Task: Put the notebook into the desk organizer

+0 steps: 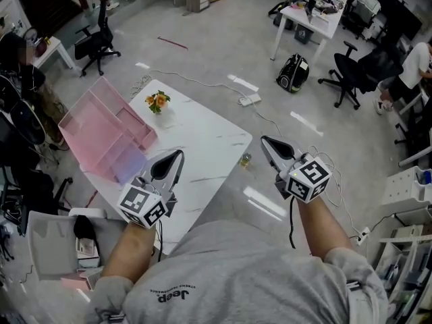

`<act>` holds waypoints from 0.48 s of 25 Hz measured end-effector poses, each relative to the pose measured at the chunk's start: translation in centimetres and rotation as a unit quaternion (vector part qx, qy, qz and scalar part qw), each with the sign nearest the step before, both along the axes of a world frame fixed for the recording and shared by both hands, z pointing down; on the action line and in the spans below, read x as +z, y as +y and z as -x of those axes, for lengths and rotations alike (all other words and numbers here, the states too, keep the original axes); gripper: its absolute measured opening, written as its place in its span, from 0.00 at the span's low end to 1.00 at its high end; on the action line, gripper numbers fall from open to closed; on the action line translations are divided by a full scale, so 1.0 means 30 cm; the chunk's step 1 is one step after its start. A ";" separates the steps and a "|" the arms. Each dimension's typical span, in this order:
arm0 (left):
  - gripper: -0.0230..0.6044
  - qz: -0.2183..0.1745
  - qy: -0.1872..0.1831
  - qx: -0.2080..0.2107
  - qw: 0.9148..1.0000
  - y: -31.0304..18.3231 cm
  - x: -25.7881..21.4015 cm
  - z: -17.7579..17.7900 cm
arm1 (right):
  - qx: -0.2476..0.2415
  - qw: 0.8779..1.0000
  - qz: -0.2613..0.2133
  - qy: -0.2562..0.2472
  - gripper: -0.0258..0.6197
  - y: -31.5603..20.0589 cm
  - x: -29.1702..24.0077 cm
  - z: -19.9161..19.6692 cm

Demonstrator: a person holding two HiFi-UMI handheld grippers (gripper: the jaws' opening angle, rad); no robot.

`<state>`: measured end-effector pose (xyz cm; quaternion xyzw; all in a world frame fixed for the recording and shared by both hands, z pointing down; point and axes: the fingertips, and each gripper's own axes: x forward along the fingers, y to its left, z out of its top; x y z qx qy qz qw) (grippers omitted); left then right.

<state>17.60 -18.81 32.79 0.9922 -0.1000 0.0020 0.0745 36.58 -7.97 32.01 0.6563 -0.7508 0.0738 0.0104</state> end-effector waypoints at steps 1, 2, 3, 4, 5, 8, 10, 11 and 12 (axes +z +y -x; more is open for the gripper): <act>0.12 0.000 0.000 0.000 1.000 0.001 -0.001 0.001 | 0.000 1.000 0.000 0.001 0.04 0.000 -0.002 0.000; 0.12 0.001 0.000 0.000 1.000 0.002 -0.002 0.002 | -0.001 1.000 0.000 0.002 0.04 0.001 -0.003 0.000; 0.12 0.001 -0.001 0.001 1.000 0.004 -0.001 0.003 | -0.001 1.000 0.000 0.002 0.04 0.002 -0.004 0.000; 0.12 0.001 -0.001 0.001 1.000 0.007 -0.001 0.004 | -0.001 1.000 0.000 0.003 0.04 0.004 -0.005 0.000; 0.12 0.000 -0.002 0.002 1.000 0.010 0.000 0.005 | -0.001 1.000 -0.001 0.003 0.04 0.006 -0.006 0.000; 0.12 -0.001 -0.002 0.002 1.000 0.013 0.002 0.011 | 0.000 1.000 -0.001 0.003 0.04 0.010 -0.004 0.002; 0.12 -0.001 -0.002 0.002 1.000 0.013 0.001 0.012 | 0.000 1.000 -0.001 0.005 0.04 0.009 -0.005 0.002; 0.12 -0.001 -0.002 0.002 1.000 0.014 -0.001 0.011 | 0.000 1.000 -0.001 0.006 0.04 0.010 -0.004 0.002; 0.12 -0.002 -0.002 0.002 1.000 0.016 -0.001 0.011 | -0.001 1.000 0.000 0.008 0.04 0.010 -0.002 0.002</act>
